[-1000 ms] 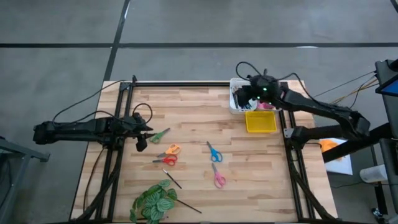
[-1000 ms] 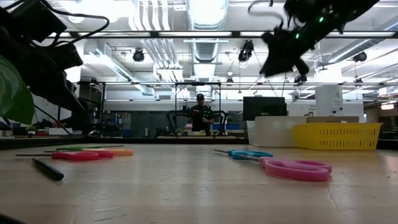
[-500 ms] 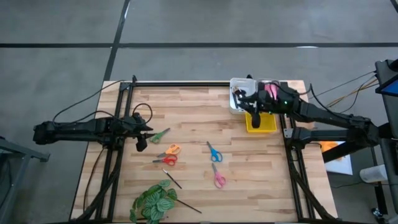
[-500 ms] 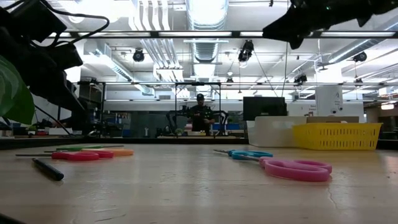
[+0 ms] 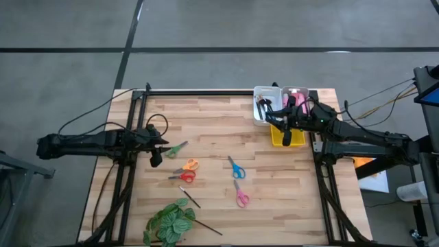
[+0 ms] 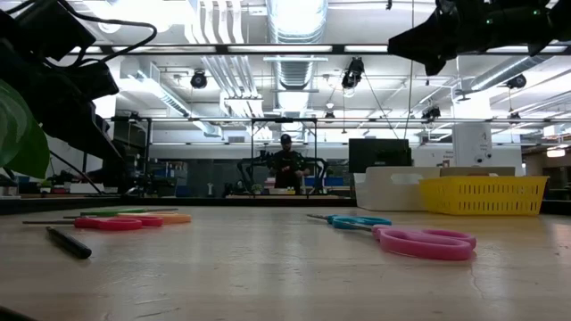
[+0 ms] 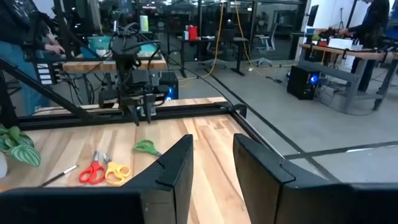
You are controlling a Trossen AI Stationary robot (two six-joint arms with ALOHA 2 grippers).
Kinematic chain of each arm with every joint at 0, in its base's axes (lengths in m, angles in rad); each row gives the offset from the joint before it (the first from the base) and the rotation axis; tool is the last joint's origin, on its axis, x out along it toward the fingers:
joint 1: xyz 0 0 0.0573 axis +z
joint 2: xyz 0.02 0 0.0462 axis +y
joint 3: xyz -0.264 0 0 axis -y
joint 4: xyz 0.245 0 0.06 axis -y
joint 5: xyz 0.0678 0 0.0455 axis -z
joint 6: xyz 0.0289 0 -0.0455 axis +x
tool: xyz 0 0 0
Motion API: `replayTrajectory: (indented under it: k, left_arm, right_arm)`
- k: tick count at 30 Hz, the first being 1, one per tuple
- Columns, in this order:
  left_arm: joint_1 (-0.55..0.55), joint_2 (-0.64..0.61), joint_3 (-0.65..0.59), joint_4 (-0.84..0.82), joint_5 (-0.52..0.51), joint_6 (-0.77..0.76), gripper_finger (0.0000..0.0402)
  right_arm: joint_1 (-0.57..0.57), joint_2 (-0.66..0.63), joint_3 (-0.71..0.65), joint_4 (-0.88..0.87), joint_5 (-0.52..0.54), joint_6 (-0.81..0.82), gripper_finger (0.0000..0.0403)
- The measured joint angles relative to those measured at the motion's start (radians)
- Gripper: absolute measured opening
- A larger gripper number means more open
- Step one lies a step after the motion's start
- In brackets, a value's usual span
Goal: Pick & Place Paint Supplies
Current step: Put the black paint brush into the white bin
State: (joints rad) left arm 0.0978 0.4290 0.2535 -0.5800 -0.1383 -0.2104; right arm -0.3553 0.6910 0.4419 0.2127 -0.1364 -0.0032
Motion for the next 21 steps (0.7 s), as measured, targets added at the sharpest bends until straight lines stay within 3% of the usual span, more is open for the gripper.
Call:
replayTrajectory:
  k: [21]
  left_arm:
    - [0.000, 0.000, 0.000, 0.000, 0.000, 0.000, 0.0145]
  right_arm:
    - [0.000, 0.000, 0.008, 0.001, 0.004, 0.000, 0.0113]
